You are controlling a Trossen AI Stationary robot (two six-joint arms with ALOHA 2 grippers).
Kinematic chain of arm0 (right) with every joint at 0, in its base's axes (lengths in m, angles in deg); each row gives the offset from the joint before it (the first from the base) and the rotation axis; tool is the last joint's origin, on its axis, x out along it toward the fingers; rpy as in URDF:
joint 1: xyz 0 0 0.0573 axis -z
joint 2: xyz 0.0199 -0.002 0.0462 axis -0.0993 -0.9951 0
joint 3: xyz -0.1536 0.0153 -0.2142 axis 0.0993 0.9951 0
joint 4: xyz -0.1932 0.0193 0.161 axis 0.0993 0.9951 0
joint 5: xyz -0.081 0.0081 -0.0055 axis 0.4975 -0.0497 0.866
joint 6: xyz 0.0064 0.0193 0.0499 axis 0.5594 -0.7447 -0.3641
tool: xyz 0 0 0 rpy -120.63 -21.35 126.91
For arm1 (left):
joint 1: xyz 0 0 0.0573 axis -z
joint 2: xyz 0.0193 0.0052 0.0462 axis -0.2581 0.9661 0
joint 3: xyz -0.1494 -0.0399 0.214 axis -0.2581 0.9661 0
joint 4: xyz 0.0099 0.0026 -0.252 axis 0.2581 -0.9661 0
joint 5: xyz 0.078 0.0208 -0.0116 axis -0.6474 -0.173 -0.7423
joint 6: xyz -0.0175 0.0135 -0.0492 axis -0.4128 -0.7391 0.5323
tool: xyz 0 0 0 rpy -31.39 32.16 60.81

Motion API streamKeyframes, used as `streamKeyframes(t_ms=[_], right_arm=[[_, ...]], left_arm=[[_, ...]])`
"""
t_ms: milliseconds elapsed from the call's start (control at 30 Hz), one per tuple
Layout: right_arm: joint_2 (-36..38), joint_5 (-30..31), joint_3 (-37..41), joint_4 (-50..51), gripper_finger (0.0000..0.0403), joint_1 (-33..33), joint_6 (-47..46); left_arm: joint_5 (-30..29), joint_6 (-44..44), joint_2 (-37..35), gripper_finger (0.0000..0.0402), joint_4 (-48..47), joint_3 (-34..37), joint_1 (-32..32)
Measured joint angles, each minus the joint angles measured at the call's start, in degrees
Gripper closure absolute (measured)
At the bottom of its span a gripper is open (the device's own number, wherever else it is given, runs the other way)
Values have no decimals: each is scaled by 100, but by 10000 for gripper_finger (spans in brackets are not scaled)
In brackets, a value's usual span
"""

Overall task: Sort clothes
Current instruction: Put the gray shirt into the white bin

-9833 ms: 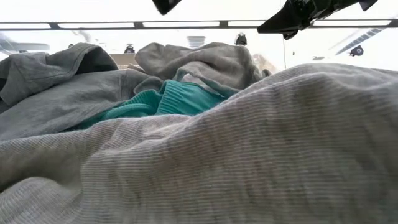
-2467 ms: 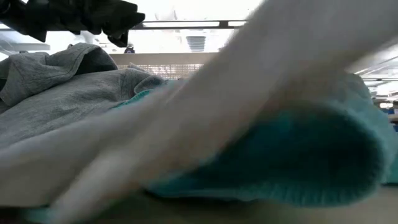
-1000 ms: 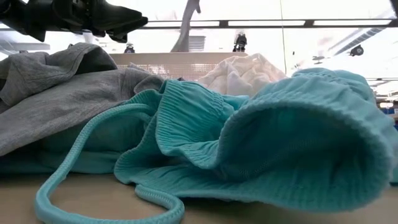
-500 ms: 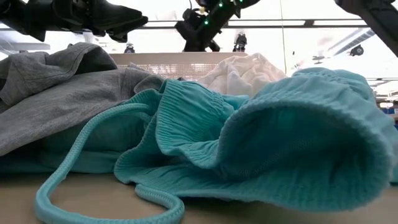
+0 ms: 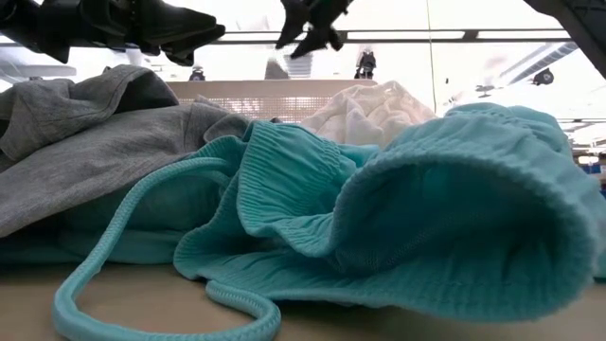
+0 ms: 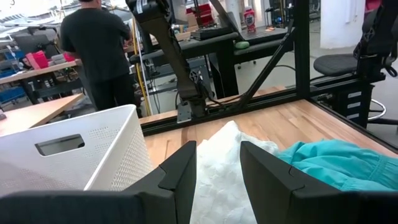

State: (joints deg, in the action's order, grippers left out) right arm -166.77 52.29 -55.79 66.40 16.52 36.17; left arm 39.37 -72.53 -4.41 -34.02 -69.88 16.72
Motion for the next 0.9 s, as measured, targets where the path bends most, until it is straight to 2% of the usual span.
streamKeyframes(t_ms=[167,300,400,533,733,767,900], right_arm=[[13,2,-702,348,138,-45,9],[240,-68,-638,608,127,-92,153],[403,-104,-649,1283,136,-206,523],[425,250,-648,1993,198,-495,745],[409,256,-320,2159,366,-1297,1060],[409,261,-216,2168,384,-1451,1101],[420,280,271,2114,385,-2018,1047]], left_arm=[[4,109,0,289,-3,0,0],[4,141,0,289,-13,0,1],[4,139,0,289,-54,0,0],[2,104,0,289,-118,0,1],[-251,73,-134,289,-324,0,1],[-283,67,-175,289,-395,-2,0],[-297,65,-391,300,-642,-2,1]])
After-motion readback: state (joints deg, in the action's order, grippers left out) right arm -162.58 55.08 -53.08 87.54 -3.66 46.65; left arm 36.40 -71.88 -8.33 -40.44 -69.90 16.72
